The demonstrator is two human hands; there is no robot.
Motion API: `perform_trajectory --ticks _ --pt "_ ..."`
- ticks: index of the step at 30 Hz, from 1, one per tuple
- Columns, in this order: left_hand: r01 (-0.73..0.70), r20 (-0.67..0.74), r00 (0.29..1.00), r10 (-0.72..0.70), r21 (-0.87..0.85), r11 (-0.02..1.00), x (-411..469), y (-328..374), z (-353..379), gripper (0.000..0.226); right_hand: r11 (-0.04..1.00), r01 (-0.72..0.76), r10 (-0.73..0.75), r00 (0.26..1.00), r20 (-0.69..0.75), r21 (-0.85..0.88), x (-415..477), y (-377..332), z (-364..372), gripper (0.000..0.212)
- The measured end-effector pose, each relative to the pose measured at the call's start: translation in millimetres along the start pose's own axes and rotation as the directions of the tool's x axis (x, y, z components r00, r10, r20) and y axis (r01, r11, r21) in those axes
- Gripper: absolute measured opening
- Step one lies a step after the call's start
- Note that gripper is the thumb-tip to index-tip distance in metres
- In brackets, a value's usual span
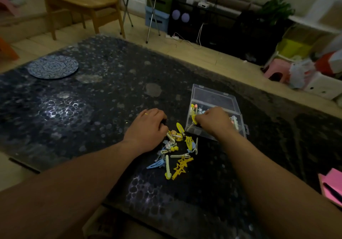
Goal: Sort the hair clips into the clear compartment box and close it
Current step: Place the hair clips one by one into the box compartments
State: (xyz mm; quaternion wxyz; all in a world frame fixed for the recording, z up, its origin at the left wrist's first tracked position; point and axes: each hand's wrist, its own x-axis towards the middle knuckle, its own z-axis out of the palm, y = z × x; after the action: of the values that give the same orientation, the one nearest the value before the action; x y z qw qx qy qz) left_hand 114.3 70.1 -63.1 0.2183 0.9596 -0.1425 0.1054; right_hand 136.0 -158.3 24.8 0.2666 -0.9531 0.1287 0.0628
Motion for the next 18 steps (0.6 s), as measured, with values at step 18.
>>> perform_trajectory --ticks 18 --pt "-0.011 0.002 1.000 0.011 -0.007 1.000 0.0 2.8 -1.9 0.041 0.942 0.335 -0.332 0.936 -0.115 0.007 -64.0 34.5 -7.9 0.024"
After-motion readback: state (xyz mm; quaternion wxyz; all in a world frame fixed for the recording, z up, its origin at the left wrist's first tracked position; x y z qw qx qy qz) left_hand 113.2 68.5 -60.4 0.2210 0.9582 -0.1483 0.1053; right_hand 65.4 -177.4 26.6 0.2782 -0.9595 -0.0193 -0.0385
